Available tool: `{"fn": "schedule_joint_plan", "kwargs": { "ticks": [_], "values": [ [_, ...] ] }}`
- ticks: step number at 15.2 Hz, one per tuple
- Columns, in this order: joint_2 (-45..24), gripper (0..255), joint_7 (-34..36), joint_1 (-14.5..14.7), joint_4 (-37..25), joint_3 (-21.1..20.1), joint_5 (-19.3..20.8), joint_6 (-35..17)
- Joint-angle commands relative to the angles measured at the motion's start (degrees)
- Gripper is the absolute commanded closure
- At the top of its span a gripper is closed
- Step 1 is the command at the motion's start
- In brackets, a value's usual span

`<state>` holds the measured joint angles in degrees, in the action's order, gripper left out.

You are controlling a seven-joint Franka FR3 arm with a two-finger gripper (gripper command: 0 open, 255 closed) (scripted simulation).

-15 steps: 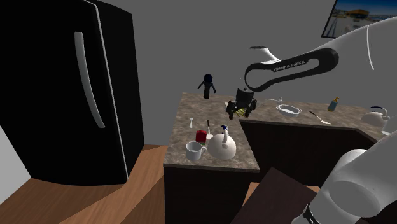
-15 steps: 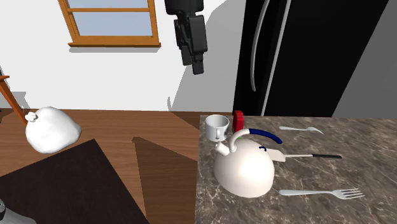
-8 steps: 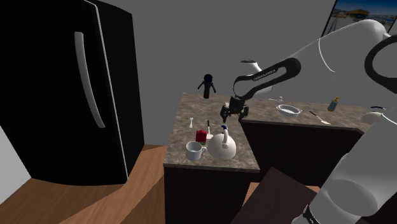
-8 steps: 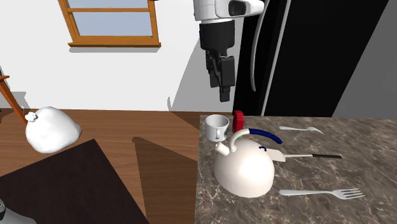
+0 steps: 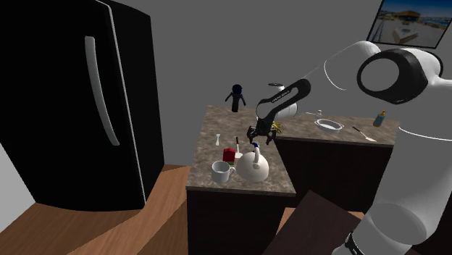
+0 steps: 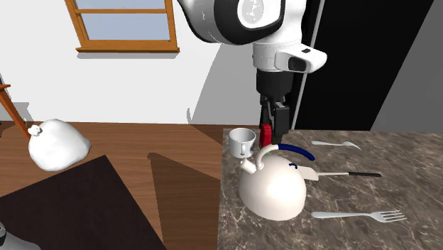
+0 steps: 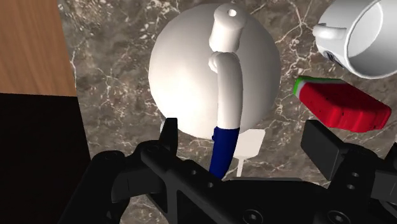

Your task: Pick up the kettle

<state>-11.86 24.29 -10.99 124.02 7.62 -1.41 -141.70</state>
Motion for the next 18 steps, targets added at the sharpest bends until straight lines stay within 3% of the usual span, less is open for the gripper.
{"fn": "schedule_joint_plan", "kwargs": {
  "ticks": [1, 10, 11, 18],
  "values": [
    [-2.83, 0, 0.14, -0.38, -1.44, 0.02, -0.94, -1.47],
    [-6.55, 0, -0.44, -0.69, -0.78, -0.39, -1.81, -5.82],
    [-6.53, 255, -0.45, -0.70, -0.75, -0.39, -1.82, -5.83],
    [-6.55, 255, -0.44, -0.69, -0.78, -0.39, -1.82, -5.82]
  ]
}}
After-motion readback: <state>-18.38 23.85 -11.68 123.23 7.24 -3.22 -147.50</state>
